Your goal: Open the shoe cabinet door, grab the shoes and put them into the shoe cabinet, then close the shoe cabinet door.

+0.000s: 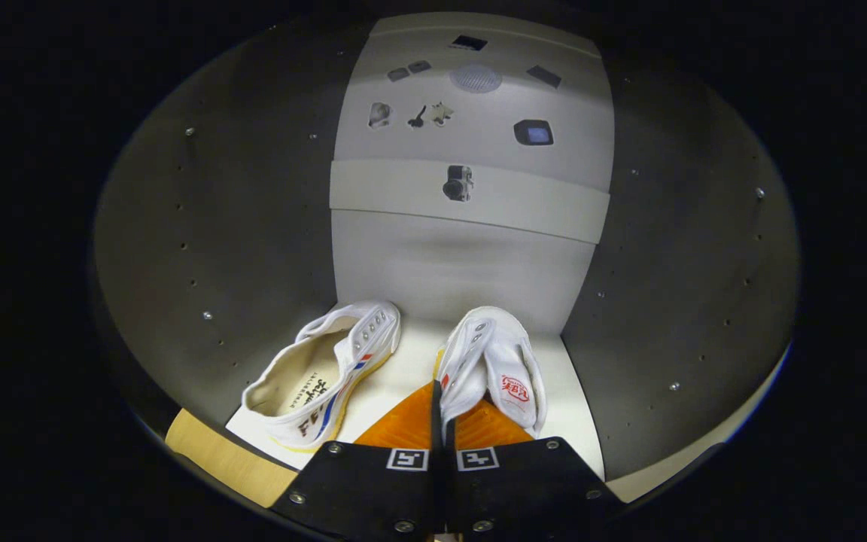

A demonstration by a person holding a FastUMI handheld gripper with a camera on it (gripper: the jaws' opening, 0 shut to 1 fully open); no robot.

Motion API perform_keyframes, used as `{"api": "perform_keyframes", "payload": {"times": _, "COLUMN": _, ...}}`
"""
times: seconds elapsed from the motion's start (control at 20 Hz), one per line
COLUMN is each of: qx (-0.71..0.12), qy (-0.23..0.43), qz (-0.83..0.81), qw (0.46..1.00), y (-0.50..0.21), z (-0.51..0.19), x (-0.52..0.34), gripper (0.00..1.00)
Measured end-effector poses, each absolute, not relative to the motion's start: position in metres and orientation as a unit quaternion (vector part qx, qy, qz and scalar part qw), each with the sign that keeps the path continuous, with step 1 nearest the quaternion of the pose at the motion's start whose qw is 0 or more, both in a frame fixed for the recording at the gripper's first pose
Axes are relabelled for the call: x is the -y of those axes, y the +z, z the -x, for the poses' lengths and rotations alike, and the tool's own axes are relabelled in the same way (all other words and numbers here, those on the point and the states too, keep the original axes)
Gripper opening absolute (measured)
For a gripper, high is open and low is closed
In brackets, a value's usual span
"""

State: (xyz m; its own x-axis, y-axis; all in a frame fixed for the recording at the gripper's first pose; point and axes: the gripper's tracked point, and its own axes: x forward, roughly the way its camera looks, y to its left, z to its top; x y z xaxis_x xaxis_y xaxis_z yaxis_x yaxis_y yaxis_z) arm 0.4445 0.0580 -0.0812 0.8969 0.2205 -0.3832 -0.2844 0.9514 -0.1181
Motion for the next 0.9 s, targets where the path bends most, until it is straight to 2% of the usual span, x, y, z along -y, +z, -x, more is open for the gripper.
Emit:
{"api": "perform_keyframes", "payload": {"times": 0.45, "qx": -0.218, "qy": 0.115, "qz": 0.088, "qw": 0.965, "y": -0.106, "z": -0.475, "x": -0.06, "gripper": 0.0}}
{"api": "perform_keyframes", "payload": {"times": 0.65, "qx": -0.218, "qy": 0.104, "qz": 0.087, "qw": 0.967, "y": -0.106, "z": -0.463, "x": -0.064, "gripper": 0.13}}
{"api": "perform_keyframes", "payload": {"times": 0.9, "qx": -0.203, "qy": 0.091, "qz": 0.079, "qw": 0.972, "y": -0.09, "z": -0.428, "x": -0.061, "gripper": 0.16}}
